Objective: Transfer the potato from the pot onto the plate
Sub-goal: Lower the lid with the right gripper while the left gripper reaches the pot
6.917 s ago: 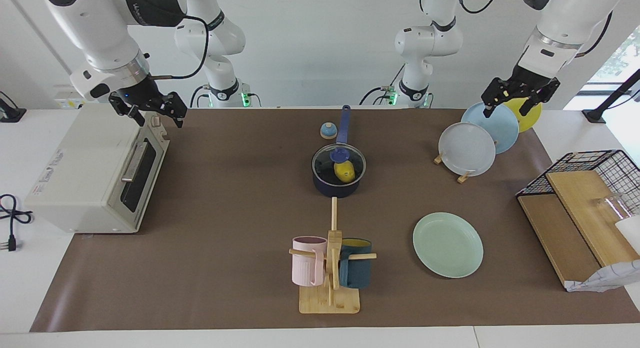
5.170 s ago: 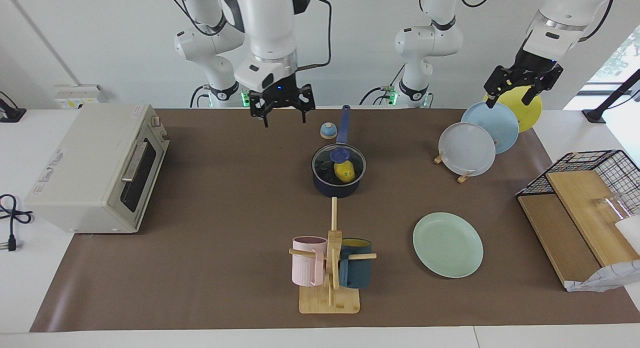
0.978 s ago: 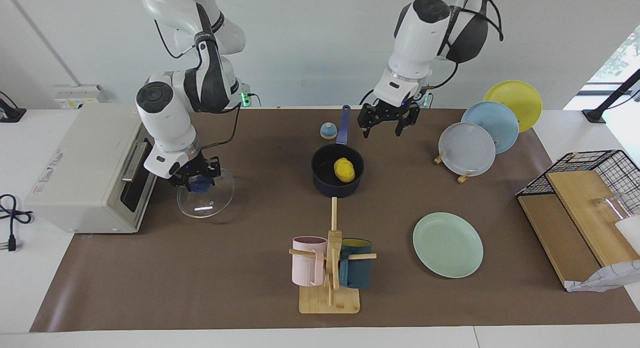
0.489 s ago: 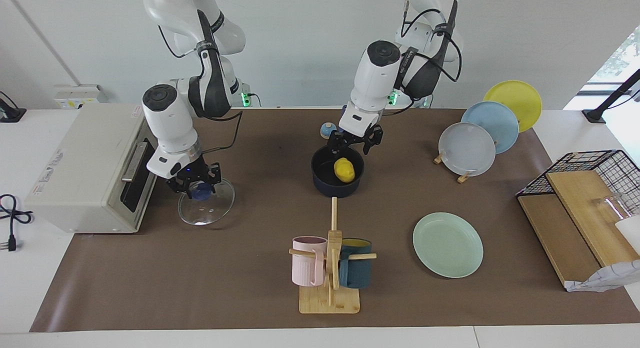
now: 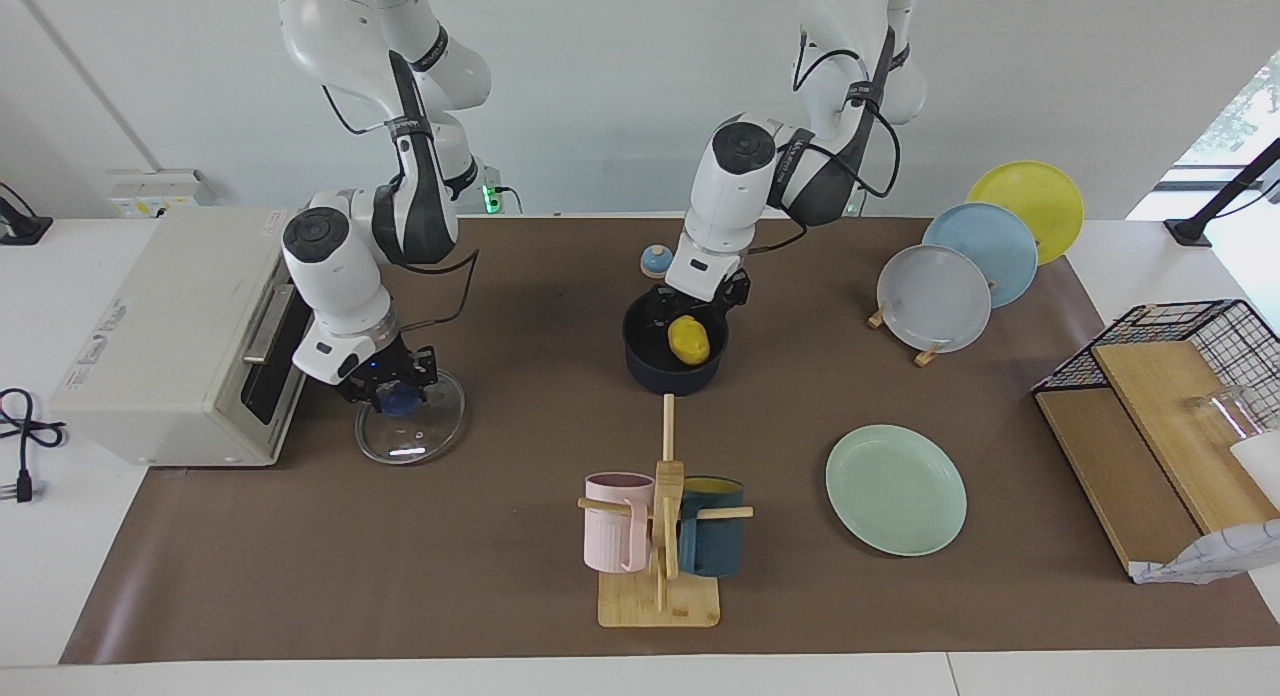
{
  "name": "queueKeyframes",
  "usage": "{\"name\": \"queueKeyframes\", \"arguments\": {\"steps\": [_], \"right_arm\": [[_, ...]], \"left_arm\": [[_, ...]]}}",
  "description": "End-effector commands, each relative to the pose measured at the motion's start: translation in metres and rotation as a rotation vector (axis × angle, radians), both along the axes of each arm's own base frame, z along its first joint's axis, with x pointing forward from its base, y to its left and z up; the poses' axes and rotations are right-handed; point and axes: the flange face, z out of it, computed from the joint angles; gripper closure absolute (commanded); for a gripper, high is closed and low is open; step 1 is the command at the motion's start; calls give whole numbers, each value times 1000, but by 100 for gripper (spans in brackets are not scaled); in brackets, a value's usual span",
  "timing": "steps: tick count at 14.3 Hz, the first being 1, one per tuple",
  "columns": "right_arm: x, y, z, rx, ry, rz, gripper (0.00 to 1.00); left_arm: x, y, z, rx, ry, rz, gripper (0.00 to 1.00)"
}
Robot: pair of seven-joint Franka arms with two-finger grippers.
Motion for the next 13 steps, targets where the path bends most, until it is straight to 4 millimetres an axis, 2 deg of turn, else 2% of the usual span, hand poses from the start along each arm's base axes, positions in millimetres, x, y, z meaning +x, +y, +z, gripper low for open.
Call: {"name": "queueKeyframes", "arguments": {"steps": [1, 7, 8, 9, 10, 13], "right_arm": [[7, -2, 0, -8, -21, 31, 48], [10, 2, -1, -61, -42, 83, 47], [10, 1, -2, -61, -38, 80, 42], [10, 2, -3, -59, -35, 78, 24], [10, 1, -2, -54, -35, 71, 0], [14, 1, 12, -48, -27, 28, 0]], "left_arm": [[-2, 0, -13, -20, -7, 31, 0], [-6, -15, -53, 6, -7, 45, 0], [-6, -15, -55, 12, -6, 43, 0], [-7, -15, -56, 16, -3, 52, 0], [-10, -18, -56, 23, -2, 55, 0], [-12, -21, -67, 50, -9, 64, 0]]}}
